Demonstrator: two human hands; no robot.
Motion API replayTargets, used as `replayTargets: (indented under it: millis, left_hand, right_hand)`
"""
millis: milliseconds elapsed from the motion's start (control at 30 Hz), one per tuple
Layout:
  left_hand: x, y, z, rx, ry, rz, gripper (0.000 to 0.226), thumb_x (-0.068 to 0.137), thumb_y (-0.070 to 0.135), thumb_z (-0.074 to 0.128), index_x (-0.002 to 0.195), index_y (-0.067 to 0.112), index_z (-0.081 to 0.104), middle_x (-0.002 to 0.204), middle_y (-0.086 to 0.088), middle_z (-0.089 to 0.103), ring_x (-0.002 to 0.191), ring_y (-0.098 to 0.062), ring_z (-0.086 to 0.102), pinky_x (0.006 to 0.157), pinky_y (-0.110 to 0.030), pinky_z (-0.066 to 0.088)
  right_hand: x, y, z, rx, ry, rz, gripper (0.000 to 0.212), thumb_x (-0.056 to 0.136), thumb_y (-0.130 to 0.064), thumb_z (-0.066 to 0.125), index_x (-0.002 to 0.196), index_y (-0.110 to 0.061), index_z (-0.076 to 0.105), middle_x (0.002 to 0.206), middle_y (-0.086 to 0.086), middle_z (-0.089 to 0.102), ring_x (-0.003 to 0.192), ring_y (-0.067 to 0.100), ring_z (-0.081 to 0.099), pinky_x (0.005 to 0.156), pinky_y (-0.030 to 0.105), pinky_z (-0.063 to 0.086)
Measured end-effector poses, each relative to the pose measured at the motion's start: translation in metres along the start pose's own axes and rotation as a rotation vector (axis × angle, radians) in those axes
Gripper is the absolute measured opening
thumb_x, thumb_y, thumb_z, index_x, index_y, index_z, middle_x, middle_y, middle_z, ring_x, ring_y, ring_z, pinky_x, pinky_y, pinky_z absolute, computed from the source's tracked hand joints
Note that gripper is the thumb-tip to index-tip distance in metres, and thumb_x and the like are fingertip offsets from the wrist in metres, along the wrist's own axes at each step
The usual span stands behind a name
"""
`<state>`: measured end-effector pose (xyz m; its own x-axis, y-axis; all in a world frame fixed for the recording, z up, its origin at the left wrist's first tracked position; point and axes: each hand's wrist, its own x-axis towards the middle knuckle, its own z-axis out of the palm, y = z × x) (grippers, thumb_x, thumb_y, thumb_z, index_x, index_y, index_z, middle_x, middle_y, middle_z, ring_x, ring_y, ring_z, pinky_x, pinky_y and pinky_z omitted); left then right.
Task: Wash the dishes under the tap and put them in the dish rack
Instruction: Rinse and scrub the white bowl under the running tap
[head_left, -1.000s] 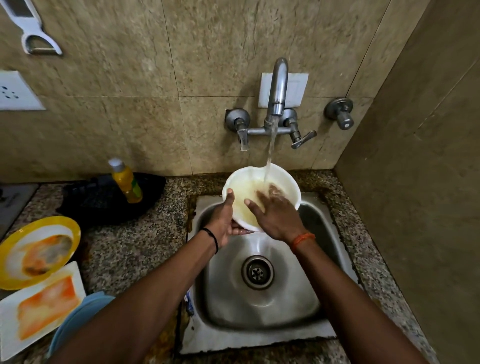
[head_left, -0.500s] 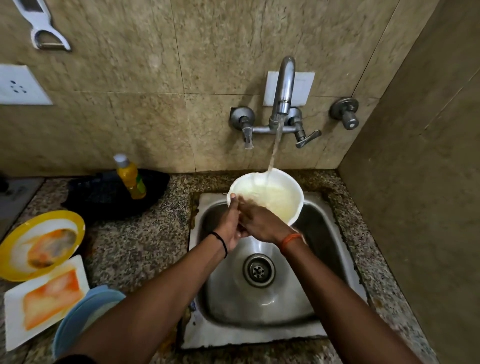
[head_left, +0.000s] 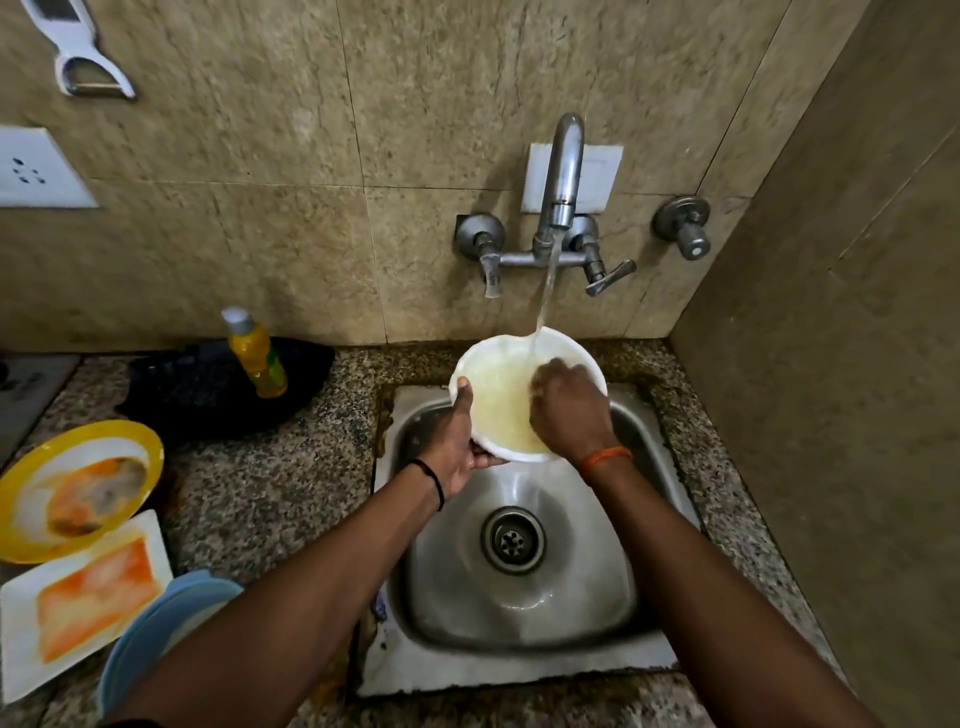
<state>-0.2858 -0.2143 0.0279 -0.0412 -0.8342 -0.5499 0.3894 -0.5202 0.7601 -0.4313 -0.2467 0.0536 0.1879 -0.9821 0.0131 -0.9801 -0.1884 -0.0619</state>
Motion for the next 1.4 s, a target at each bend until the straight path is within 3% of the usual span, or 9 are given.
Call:
replayTargets:
  millis: [200, 400, 467, 633, 800, 933, 1100, 1233, 1400]
  left_hand:
    - [-0.002, 0.003, 0.01, 0.138, -0.07, 0.043, 0.063, 0.091, 0.068, 0.029, 0.087, 0.017, 0.066, 0.066, 0.001, 0.07, 0.058, -0.009, 0.067, 0.045, -0.018, 0.046]
    - [-0.003, 0.003, -0.007, 0.025, 0.025, -0.016, 0.051, 0.092, 0.064, 0.034, 0.111, 0.022, 0.057, 0.092, -0.002, 0.069, 0.082, -0.019, 0.068, 0.054, -0.034, 0.058]
    - [-0.007, 0.001, -0.006, -0.002, 0.029, -0.053, 0.051, 0.092, 0.064, 0.034, 0.111, 0.022, 0.054, 0.09, -0.002, 0.067, 0.081, -0.02, 0.066, 0.051, -0.034, 0.058]
    - [-0.004, 0.002, -0.003, -0.021, 0.051, -0.041, 0.05, 0.092, 0.064, 0.036, 0.114, 0.022, 0.054, 0.093, -0.004, 0.068, 0.082, -0.022, 0.067, 0.053, -0.034, 0.057]
    - [-0.006, 0.003, 0.001, 0.023, 0.078, -0.05, 0.059, 0.093, 0.064, 0.033, 0.116, 0.016, 0.06, 0.107, -0.011, 0.067, 0.092, -0.028, 0.067, 0.062, -0.038, 0.058]
    - [-0.01, 0.001, 0.012, 0.035, 0.009, -0.064, 0.054, 0.093, 0.063, 0.03, 0.098, 0.022, 0.064, 0.098, -0.007, 0.069, 0.083, -0.019, 0.069, 0.063, -0.038, 0.059]
    - [-0.006, 0.01, 0.004, 0.145, 0.099, -0.012, 0.025, 0.095, 0.035, 0.051, 0.109, 0.015, 0.058, 0.088, -0.007, 0.068, 0.074, -0.026, 0.068, 0.047, -0.035, 0.057]
    - [0.002, 0.033, -0.002, 0.319, 0.204, 0.076, 0.025, 0.086, 0.015, 0.061, 0.108, 0.003, 0.06, 0.082, -0.012, 0.068, 0.065, -0.029, 0.068, 0.043, -0.032, 0.052]
    - [-0.001, 0.063, -0.01, 0.525, 0.123, 0.03, 0.03, 0.087, 0.017, 0.066, 0.112, 0.002, 0.061, 0.073, -0.005, 0.064, 0.045, -0.016, 0.061, 0.038, -0.04, 0.052]
  right_hand:
    - [0.013, -0.036, -0.009, 1.261, -0.551, 0.367, 0.032, 0.089, -0.027, 0.051, 0.072, -0.003, 0.063, 0.052, 0.009, 0.063, 0.042, 0.02, 0.061, 0.043, 0.021, 0.049]
    - [0.03, -0.012, -0.002, 2.013, -0.319, 0.694, 0.028, 0.099, -0.013, 0.035, 0.095, -0.004, 0.061, 0.084, 0.012, 0.074, 0.087, 0.026, 0.067, 0.087, 0.041, 0.052]
    - [0.029, -0.013, 0.005, 1.789, -0.123, 0.662, 0.021, 0.096, -0.012, 0.043, 0.094, -0.004, 0.062, 0.098, 0.018, 0.07, 0.092, 0.03, 0.066, 0.094, 0.044, 0.049]
    - [-0.014, -0.028, 0.027, 0.027, -0.009, 0.095, 0.041, 0.096, -0.033, 0.038, 0.113, -0.004, 0.061, 0.111, 0.017, 0.067, 0.102, 0.035, 0.063, 0.084, 0.038, 0.048]
    - [-0.016, -0.039, 0.007, 0.69, -0.315, 0.077, 0.033, 0.091, -0.032, 0.051, 0.067, -0.013, 0.062, 0.073, 0.01, 0.063, 0.064, 0.018, 0.058, 0.065, 0.031, 0.044]
    - [0.006, -0.053, -0.006, 1.357, -0.301, 0.311, 0.015, 0.09, -0.009, 0.05, 0.083, -0.006, 0.063, 0.069, 0.016, 0.066, 0.054, 0.021, 0.059, 0.052, 0.029, 0.053]
    - [0.014, -0.013, 0.0, 0.242, 0.234, 0.13, 0.047, 0.084, -0.014, 0.05, 0.131, -0.007, 0.045, 0.127, 0.015, 0.055, 0.117, 0.032, 0.049, 0.099, 0.04, 0.037]
    - [-0.002, 0.004, 0.009, 0.063, 0.399, 0.252, 0.076, 0.073, -0.029, 0.058, 0.143, -0.011, 0.036, 0.146, 0.017, 0.041, 0.134, 0.036, 0.036, 0.109, 0.05, 0.024]
    - [-0.012, 0.034, 0.006, 1.357, -0.194, 0.665, 0.041, 0.089, -0.009, 0.059, 0.128, 0.002, 0.053, 0.12, 0.024, 0.064, 0.104, 0.04, 0.064, 0.091, 0.055, 0.052]
